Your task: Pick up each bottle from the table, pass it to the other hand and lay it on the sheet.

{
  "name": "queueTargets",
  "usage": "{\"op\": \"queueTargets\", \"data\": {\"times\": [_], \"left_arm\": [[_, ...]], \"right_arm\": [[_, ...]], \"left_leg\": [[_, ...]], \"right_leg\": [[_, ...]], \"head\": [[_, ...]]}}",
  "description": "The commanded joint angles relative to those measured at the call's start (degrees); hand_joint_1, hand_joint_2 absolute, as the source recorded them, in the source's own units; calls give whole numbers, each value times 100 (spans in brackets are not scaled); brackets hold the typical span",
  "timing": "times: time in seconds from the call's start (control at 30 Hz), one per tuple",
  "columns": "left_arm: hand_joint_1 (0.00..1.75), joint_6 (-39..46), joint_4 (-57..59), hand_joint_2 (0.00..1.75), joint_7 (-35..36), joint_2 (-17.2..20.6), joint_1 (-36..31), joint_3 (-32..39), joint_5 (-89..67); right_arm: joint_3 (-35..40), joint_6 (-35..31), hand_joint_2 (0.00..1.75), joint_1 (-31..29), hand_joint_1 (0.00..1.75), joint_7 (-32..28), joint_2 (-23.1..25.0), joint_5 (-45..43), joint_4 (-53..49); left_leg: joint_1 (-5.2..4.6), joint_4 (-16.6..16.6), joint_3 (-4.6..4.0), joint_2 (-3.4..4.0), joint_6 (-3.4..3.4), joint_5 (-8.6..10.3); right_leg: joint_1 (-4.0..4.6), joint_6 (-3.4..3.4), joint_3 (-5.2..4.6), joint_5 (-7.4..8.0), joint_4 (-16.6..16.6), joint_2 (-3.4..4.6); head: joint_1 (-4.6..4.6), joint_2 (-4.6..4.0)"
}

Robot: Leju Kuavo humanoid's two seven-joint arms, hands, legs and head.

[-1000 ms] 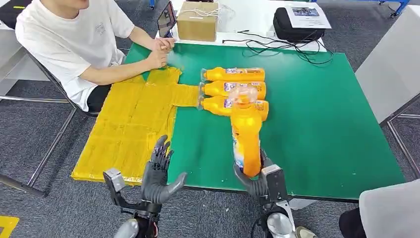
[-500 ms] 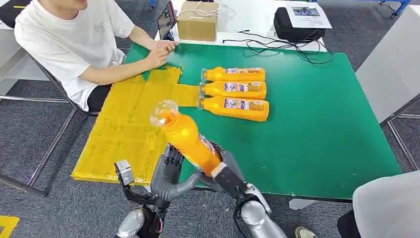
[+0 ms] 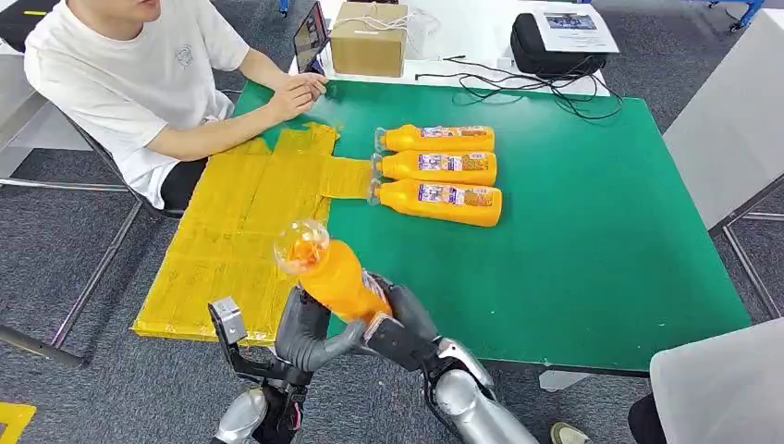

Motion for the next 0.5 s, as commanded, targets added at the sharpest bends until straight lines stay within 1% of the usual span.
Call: {"op": "queueTargets", "data": {"times": [0.03, 0.13, 0.17, 0.23, 0.3, 0.33, 0.37, 0.4, 0.43, 0.47, 0.5], "left_arm": [[0, 552, 407, 175, 402, -120, -217, 180, 251], [0, 598, 418, 175, 401, -135, -227, 227, 283], [175, 899, 228, 175, 449, -329, -103, 269, 331], [175, 914, 369, 175, 458, -170, -222, 206, 305], [175, 915, 414, 175, 443, -145, -245, 230, 328], [175, 906, 463, 175, 426, -134, -265, 224, 352], [175, 931, 437, 175, 407, -133, -241, 229, 373], [175, 949, 403, 175, 402, -132, -220, 233, 396], [175, 963, 362, 175, 399, -117, -203, 218, 412], [175, 964, 344, 175, 401, -103, -203, 197, 423], [175, 940, 304, 175, 416, -91, -195, 186, 506]], "right_arm": [[646, -78, 175, -240, 175, 45, -61, 60, 739], [663, -77, 175, -221, 175, 40, -68, 59, 725], [806, -115, 175, -153, 175, 91, -104, 44, 646], [814, -174, 175, -150, 175, 116, -71, 39, 596], [819, -183, 175, -147, 175, 137, -59, 37, 563], [804, -207, 175, -125, 82, 206, -58, 17, 514], [773, -324, 175, -92, 2, 303, -34, 26, 457], [717, -480, 175, -39, 0, 294, -4, 18, 390], [699, -610, 0, 17, 0, 222, 10, 29, 320], [645, -840, 0, 106, 0, -23, 7, 14, 182], [541, -1088, 0, 230, 0, -328, 31, -83, 24]], "left_leg": [[4, -5, 22, -4, -7, -5], [6, -5, 29, -5, -9, -8], [4, -5, 22, -3, -6, -5], [7, 0, 21, -9, -7, -9], [10, 1, 40, -14, -14, -16], [12, 1, 48, -12, -17, -19], [7, -2, 20, -9, -9, -7], [7, -1, 30, -10, -12, -11], [10, 0, 38, -12, -14, -15], [6, -3, 18, -8, -9, -6], [9, 0, 33, -11, -13, -14]], "right_leg": [[2, -8, 21, -4, -5, 7], [4, -10, 29, -7, -5, 10], [2, -7, 22, -4, -6, 8], [5, -8, 25, -8, -3, 4], [7, -15, 42, -16, -1, 6], [9, -19, 48, -19, 1, 11], [6, -11, 22, -7, -3, 3], [5, -14, 31, -12, 0, 6], [7, -17, 38, -16, 1, 8], [4, -9, 18, -6, -3, 5], [7, -14, 33, -15, -1, 7]], "head": [[0, 0], [0, 0], [0, 0], [2, 0], [0, 0], [0, 0], [0, 0], [0, 0], [0, 0], [0, 0], [0, 0]]}}
